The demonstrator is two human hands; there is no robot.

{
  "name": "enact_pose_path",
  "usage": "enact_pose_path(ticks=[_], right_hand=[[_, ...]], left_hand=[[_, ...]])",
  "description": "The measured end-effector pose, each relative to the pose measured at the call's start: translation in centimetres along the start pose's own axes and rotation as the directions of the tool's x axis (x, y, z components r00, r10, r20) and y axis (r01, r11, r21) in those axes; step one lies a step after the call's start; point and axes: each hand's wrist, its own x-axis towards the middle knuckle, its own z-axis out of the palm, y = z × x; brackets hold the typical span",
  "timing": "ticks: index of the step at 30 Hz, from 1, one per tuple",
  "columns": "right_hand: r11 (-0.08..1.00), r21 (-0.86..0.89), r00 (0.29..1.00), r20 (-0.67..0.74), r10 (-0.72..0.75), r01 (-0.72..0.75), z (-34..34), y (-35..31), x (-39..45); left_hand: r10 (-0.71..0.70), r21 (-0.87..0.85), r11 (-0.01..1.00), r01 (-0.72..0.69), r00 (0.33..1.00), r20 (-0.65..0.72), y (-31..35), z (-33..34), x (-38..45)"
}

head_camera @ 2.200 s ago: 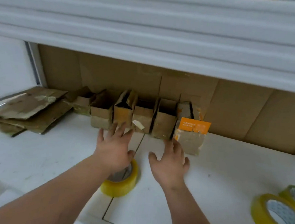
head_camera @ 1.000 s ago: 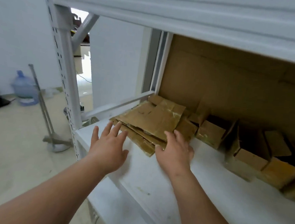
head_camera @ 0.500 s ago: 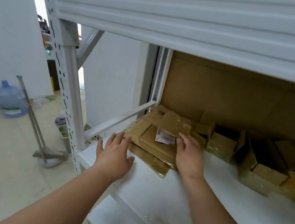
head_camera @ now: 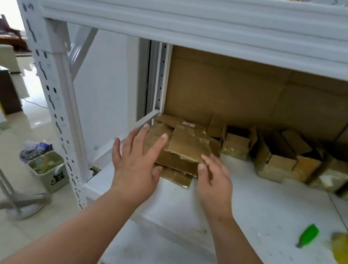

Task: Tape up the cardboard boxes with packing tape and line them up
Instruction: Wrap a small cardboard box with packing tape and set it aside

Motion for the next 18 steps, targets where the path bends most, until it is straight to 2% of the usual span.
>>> enact_pose_path(ticks=[4, 7, 10, 14, 16, 18], right_hand=[[0.998, 0.057, 1.000, -0.011, 0.011, -0.010, -1.0, -0.9, -2.5], [0.990, 0.132, 0.998, -0.042, 0.054, -0.048, -2.1, -1.1, -3.8], [0.956, 0.268, 0.984, -0.094, 0.153, -0.122, -3.7, -0.8, -4.5], [0.911, 0.331, 0.941, -0.143, 0.307, -0.247, -6.0, 1.0, -4.6], [0.911, 0.311, 0.931, -0.154, 0.331, -0.272, -7.1, 2.1, -4.6], [0.912, 0.292, 0.925, -0.163, 0.343, -0.287, -8.4, 3.2, -4.6]], left_hand=[[0.084, -0.010, 0.996, -0.085, 0.996, -0.041, 0.7, 0.1, -0.3], [0.107, -0.165, 0.980, -0.114, 0.993, -0.046, 1.2, 0.0, -0.9], [0.113, -0.300, 0.942, -0.151, 0.983, -0.142, 2.4, -0.5, -2.3], [-0.100, -0.535, 0.843, 0.051, 0.993, -0.064, 5.4, -2.7, -3.3], [-0.183, -0.647, 0.752, 0.130, 0.983, -0.015, 7.2, -3.8, -3.1], [-0.276, -0.757, 0.618, 0.209, 0.960, 0.040, 8.9, -4.7, -2.7]])
